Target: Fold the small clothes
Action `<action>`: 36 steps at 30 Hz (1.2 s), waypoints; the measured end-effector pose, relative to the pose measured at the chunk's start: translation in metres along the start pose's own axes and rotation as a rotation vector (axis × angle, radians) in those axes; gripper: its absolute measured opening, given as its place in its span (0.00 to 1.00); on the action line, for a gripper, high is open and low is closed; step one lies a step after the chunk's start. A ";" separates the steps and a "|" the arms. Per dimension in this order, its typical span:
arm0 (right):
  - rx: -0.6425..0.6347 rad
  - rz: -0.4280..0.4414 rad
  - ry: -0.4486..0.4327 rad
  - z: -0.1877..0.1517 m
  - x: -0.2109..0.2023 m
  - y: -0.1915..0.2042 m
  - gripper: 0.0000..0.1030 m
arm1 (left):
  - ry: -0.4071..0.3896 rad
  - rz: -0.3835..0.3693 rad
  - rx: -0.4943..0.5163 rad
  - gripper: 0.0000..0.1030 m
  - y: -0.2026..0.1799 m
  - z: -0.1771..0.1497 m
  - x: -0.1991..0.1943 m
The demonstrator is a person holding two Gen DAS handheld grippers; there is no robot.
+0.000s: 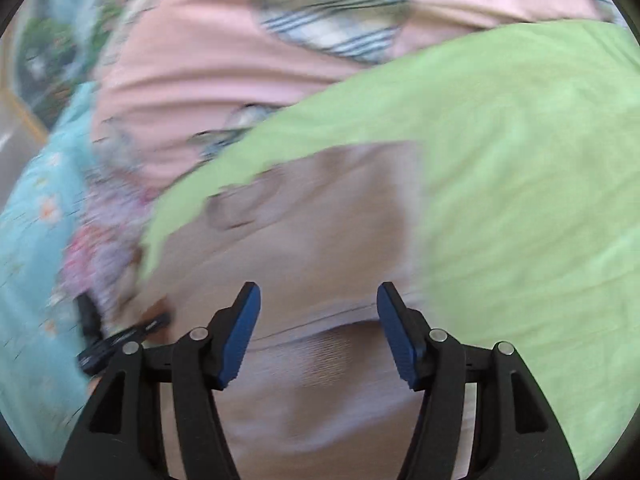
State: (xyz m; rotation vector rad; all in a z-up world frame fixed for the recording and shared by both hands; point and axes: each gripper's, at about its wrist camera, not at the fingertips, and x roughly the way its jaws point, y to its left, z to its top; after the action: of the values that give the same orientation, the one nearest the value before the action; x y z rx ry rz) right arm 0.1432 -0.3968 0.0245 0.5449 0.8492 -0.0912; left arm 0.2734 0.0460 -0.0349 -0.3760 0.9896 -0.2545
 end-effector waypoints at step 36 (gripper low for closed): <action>-0.080 0.054 0.099 -0.042 0.026 0.030 0.55 | -0.079 0.195 0.080 0.21 0.050 -0.010 -0.079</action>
State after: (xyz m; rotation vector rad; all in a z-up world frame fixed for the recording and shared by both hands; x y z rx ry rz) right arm 0.1403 -0.3464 -0.0044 0.4995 0.9297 0.0194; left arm 0.2255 0.1189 -0.0002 -0.2130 0.9286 -0.1016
